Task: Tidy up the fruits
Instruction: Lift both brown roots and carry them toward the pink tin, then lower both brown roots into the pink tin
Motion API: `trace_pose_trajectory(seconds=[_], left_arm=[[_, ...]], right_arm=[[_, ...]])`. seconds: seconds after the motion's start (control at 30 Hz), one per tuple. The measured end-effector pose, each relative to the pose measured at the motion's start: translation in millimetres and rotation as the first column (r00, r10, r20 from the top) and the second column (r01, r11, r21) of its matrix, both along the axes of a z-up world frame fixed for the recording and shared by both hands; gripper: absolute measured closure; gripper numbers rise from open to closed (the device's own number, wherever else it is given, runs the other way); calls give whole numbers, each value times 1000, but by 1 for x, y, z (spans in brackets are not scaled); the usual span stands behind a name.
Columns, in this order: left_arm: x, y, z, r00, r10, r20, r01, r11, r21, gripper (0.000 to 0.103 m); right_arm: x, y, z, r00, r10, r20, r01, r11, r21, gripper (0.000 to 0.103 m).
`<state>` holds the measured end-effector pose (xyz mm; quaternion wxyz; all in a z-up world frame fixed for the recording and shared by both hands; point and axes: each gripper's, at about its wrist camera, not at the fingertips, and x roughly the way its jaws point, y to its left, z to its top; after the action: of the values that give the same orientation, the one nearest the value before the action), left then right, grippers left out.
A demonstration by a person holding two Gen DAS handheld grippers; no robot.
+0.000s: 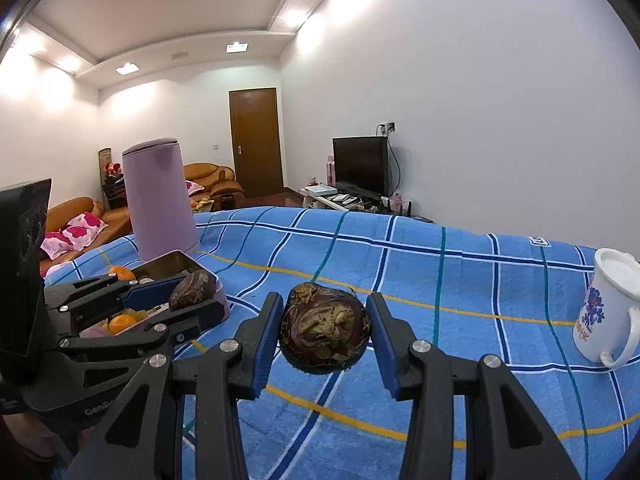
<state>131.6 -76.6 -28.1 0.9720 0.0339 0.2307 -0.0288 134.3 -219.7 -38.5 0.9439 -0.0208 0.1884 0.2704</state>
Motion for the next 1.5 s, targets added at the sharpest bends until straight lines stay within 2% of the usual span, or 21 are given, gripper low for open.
trace_pose_trajectory(seconds=[0.3,0.87,1.5], left_arm=[[-11,3,0,1000,10,10,-10,1000,24,63],[-26,28,1,999,44,6,-44,999,16,63],[-45,65,0,995,96,9,-96,995,-1,63]], right_arm=[[-2,9,-1,999,22,-28,-22,1000,8,58],[-5,27,-1,999,38,-32,-39,999,-26,58],[-13,75,-4,993,98,-68,-103,993,-66,58]])
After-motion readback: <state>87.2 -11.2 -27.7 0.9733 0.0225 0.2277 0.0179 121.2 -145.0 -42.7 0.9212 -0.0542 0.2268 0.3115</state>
